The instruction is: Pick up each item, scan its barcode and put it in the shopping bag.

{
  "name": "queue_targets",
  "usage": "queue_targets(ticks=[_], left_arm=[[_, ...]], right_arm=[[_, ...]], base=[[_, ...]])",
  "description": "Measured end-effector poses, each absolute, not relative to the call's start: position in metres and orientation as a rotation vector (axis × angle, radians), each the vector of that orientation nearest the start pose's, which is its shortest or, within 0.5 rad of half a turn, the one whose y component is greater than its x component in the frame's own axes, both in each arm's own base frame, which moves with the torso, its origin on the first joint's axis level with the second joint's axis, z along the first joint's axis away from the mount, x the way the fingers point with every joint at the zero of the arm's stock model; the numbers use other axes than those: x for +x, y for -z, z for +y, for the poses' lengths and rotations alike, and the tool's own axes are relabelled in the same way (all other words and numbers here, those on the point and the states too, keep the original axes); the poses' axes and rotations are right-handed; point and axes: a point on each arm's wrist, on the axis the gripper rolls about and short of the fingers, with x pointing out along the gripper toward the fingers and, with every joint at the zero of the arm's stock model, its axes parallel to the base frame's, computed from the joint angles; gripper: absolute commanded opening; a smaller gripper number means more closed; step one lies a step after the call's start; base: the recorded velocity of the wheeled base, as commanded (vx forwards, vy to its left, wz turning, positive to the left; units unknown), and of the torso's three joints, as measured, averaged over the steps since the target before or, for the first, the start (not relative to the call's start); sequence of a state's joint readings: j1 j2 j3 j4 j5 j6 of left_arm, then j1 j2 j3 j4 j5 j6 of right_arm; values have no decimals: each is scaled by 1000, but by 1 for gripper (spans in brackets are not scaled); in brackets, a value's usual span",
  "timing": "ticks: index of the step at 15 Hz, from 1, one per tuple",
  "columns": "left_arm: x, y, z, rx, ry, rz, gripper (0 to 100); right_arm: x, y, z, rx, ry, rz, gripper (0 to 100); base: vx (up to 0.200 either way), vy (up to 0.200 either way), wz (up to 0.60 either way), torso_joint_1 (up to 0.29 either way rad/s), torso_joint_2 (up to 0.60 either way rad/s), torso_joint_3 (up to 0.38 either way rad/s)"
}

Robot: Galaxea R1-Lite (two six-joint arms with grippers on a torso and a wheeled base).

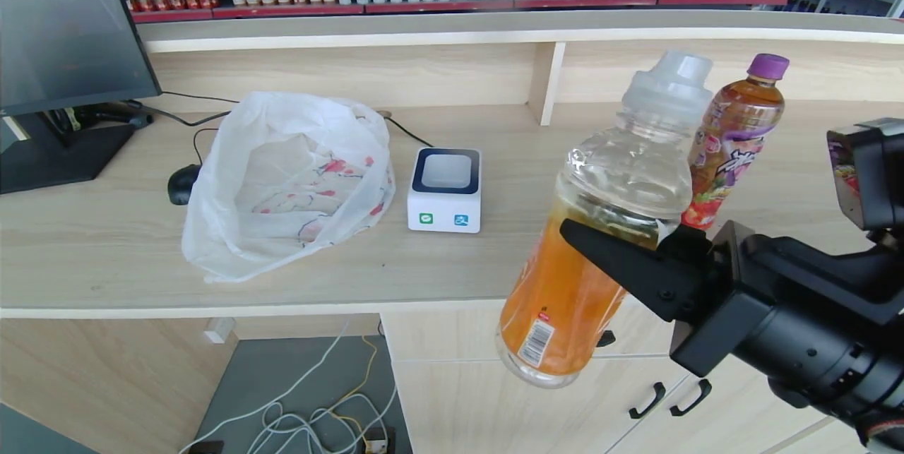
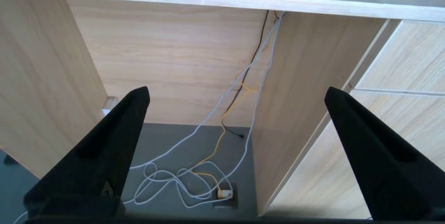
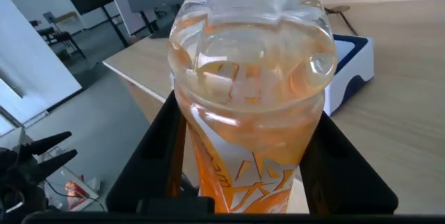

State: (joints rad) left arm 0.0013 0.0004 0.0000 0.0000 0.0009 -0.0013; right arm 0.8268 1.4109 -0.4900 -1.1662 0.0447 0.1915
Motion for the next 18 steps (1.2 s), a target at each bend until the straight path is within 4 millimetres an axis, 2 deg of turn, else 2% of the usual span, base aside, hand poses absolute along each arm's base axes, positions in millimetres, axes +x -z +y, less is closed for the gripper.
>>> queue_targets(ticks=[4,18], left_arm=[[-23,-75,0,-1,-2,0,100],[-23,-75,0,-1,-3,0,100]], right_arm=[[147,-238,163,344,-948,-159,0],[141,-256,157,362,-1004,-229,0]], base=[[0,0,0,0,0,0],[0,0,0,0,0,0]])
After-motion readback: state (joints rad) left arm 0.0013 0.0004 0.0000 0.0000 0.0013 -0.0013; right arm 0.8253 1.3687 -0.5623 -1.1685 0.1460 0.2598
